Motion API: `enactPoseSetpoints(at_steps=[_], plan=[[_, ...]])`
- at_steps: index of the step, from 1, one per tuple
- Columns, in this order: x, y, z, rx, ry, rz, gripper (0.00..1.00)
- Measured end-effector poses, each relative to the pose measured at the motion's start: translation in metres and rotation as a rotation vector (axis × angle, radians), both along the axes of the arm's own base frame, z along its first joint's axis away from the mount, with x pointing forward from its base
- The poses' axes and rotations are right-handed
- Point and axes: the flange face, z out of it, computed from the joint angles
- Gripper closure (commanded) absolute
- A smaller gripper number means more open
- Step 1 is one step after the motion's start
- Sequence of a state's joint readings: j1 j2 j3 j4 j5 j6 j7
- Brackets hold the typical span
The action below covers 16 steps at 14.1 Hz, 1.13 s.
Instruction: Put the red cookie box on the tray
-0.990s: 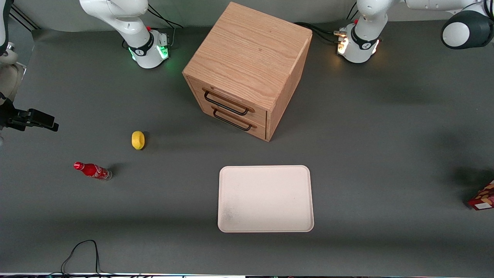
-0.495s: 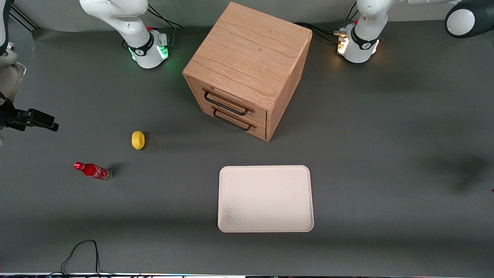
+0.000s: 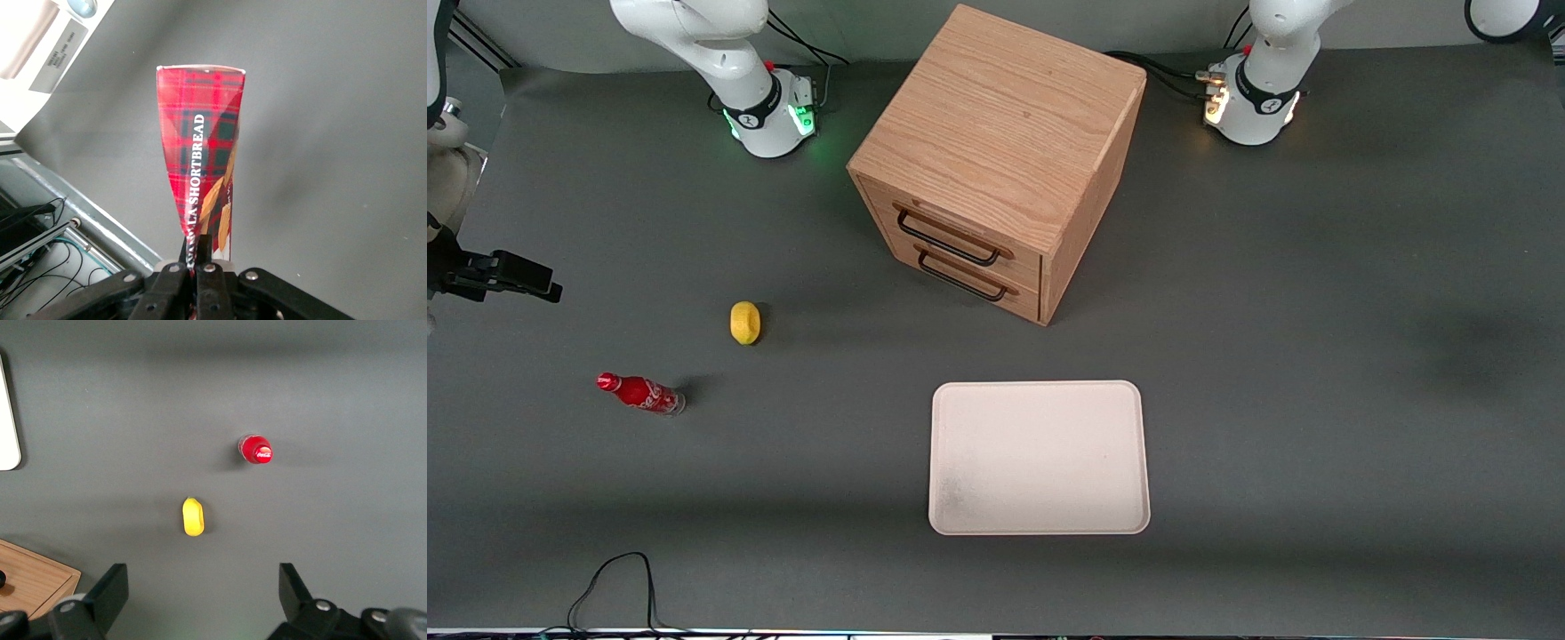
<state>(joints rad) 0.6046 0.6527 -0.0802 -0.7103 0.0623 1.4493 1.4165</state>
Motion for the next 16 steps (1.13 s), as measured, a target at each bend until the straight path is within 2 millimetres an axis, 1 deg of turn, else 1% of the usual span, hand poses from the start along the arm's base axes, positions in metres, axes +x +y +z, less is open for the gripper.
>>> enactPoseSetpoints(at_steps=[1,2,4,5,6,7,8,10,12,14,16], plan=[[-0.008,-0.003,0.013,-0.010,0.002,0.002,1.00],[-0.014,-0.007,0.021,-0.025,0.003,0.002,1.00],[-0.017,-0.015,0.030,-0.052,0.002,0.037,1.00],[-0.017,-0.024,0.031,-0.068,0.012,0.074,1.00],[-0.014,-0.039,0.033,-0.086,0.030,0.109,1.00],[-0.008,-0.062,0.035,-0.102,0.055,0.146,1.00],[0.000,-0.091,0.038,-0.115,0.084,0.189,1.00],[0.017,-0.159,0.045,-0.122,0.120,0.269,1.00],[0.033,-0.235,0.053,-0.111,0.126,0.340,1.00],[0.042,-0.309,0.060,-0.101,0.127,0.433,1.00],[0.046,-0.387,0.057,-0.084,0.133,0.551,1.00]])
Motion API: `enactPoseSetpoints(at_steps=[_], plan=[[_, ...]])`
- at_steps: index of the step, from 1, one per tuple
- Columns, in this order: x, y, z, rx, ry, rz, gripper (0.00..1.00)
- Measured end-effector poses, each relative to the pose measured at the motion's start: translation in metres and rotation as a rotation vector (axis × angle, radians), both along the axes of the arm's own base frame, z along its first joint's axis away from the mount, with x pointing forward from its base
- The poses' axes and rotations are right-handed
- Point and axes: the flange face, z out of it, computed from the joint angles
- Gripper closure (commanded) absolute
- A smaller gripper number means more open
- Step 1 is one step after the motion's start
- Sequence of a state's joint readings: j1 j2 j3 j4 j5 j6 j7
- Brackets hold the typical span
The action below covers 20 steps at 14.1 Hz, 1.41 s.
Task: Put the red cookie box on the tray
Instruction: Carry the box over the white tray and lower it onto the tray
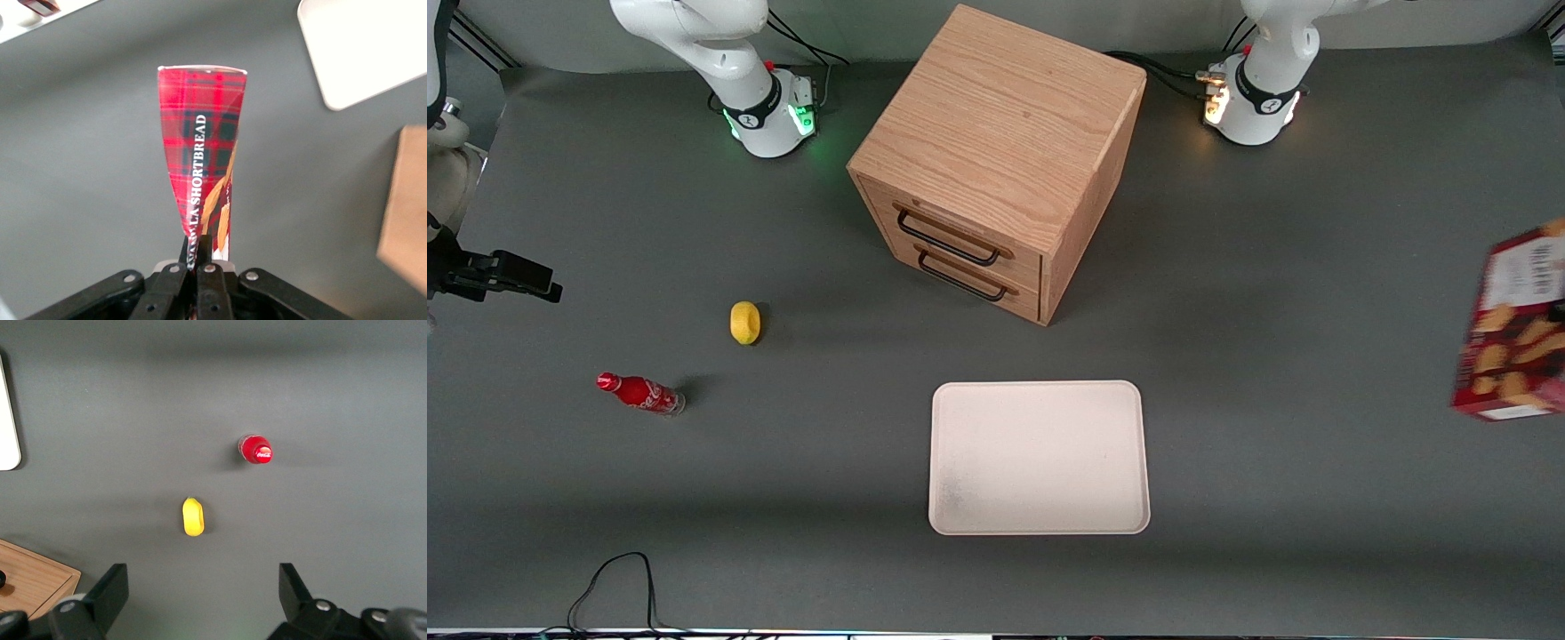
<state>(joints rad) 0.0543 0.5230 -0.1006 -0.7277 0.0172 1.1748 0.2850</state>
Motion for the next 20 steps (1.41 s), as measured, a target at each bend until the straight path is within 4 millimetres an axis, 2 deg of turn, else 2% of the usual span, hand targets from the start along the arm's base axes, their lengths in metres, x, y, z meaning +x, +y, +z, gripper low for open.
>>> enactPoseSetpoints(at_steps=[1,3,5,7,10,12,13,15,17,20], plan=[[0.001,-0.046,-0.006,0.017,0.007,0.063,1.00],[-0.003,-0.125,-0.017,0.043,0.000,0.176,1.00],[-0.009,-0.190,-0.030,0.054,-0.019,0.278,1.00],[-0.017,-0.240,-0.041,0.052,-0.037,0.342,1.00],[-0.029,-0.298,-0.056,0.039,-0.061,0.420,1.00],[-0.032,-0.326,-0.072,0.033,-0.066,0.437,1.00],[-0.030,-0.333,-0.082,0.031,-0.067,0.440,1.00],[-0.018,-0.339,-0.112,0.025,-0.077,0.444,1.00],[-0.007,-0.341,-0.153,0.031,-0.087,0.446,1.00],[0.001,-0.343,-0.204,0.046,-0.107,0.440,1.00]])
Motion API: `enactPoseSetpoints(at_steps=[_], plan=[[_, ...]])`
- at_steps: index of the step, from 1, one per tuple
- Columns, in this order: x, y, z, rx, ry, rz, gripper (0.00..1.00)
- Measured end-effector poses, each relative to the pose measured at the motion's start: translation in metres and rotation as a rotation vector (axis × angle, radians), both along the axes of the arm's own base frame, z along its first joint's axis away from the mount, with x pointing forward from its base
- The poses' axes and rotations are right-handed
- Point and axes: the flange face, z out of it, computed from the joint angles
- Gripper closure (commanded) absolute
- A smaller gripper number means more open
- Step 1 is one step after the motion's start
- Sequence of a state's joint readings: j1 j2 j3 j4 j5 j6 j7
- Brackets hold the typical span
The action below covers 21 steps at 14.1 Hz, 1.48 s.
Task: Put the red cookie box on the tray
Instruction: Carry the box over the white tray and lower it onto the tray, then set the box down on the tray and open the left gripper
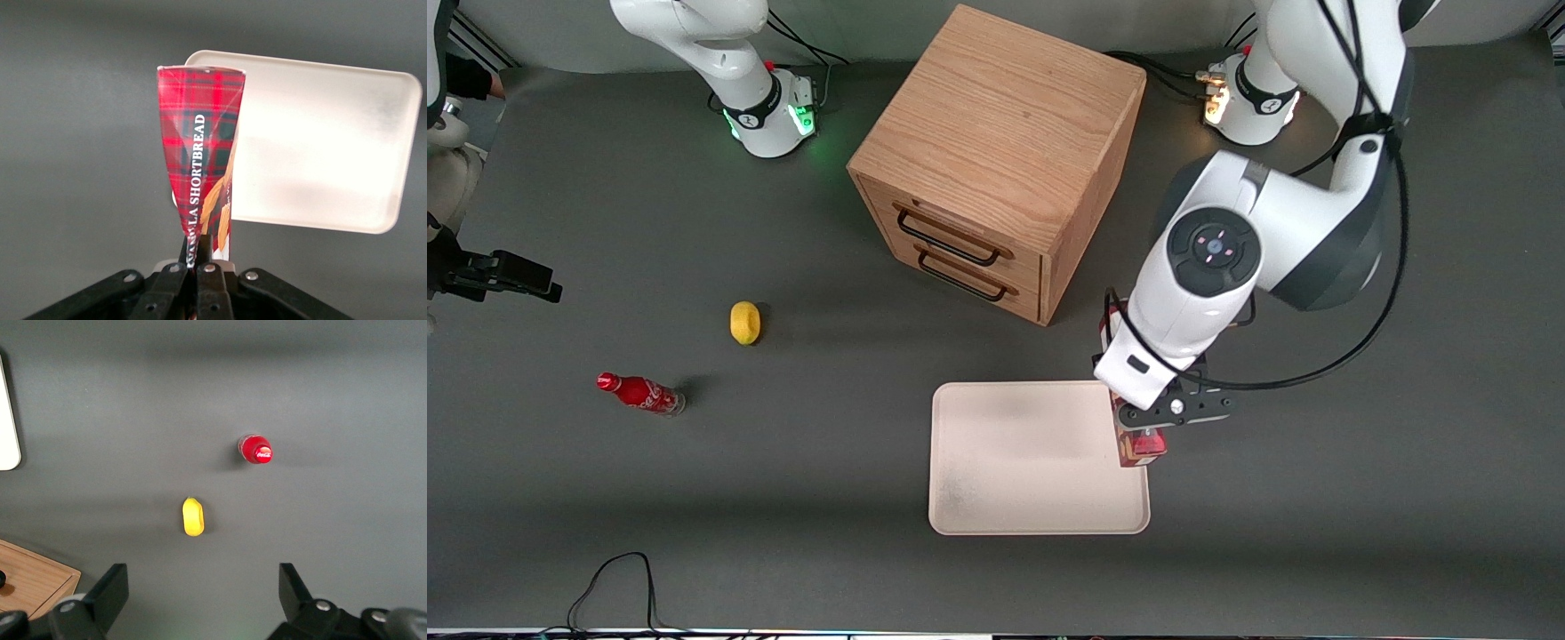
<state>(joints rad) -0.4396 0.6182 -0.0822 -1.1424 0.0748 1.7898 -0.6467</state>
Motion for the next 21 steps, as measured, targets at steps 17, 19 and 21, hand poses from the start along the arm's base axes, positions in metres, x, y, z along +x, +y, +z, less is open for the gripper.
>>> enactPoseSetpoints(at_steps=[17,19,21], plan=[[0.023,-0.002,-0.185,0.028,-0.086,-0.055,1.00],[0.023,-0.001,-0.185,0.026,-0.086,-0.053,1.00],[0.025,0.002,-0.185,0.026,-0.083,-0.047,1.00]])
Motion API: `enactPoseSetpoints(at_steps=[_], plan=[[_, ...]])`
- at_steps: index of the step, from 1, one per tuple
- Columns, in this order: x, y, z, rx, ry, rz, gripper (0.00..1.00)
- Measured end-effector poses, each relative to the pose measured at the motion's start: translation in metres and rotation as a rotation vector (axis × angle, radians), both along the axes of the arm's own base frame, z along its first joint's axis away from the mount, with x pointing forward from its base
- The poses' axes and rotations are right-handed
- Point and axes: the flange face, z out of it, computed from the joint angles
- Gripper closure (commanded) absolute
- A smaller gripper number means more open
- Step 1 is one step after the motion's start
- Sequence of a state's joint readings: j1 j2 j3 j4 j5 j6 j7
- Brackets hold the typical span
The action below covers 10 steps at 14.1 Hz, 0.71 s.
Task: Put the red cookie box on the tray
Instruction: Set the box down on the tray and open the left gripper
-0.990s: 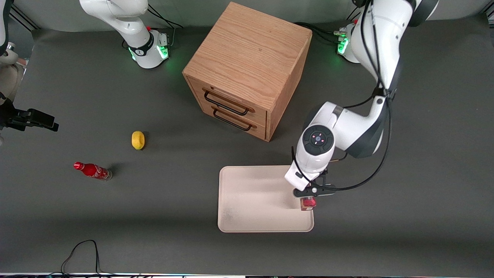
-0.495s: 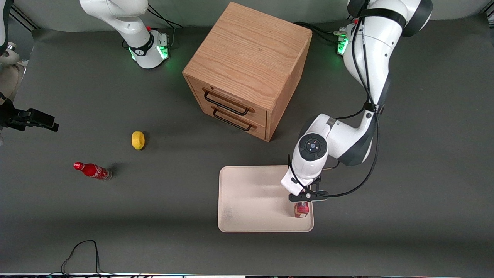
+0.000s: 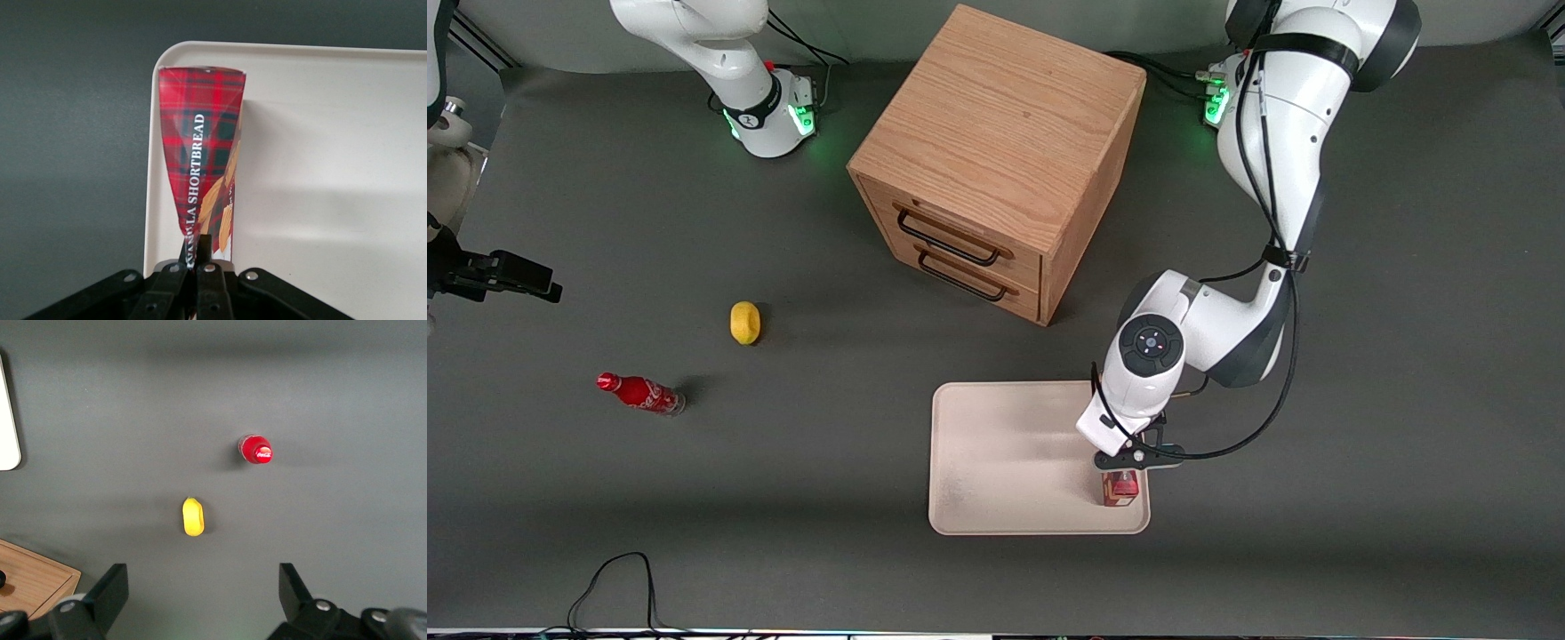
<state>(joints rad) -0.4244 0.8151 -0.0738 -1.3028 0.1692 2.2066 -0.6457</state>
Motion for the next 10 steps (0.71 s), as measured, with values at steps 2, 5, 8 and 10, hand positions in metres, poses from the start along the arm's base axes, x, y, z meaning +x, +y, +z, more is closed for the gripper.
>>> enactPoseSetpoints(at_steps=[2,5,8,10], plan=[[0.002,0.004,0.000,-0.005,0.004,0.011,1.00],[0.003,0.007,-0.001,-0.012,0.008,0.020,0.66],[0.003,0.008,-0.006,-0.010,0.013,0.022,0.00],[0.003,0.008,-0.010,-0.008,0.018,0.026,0.00]])
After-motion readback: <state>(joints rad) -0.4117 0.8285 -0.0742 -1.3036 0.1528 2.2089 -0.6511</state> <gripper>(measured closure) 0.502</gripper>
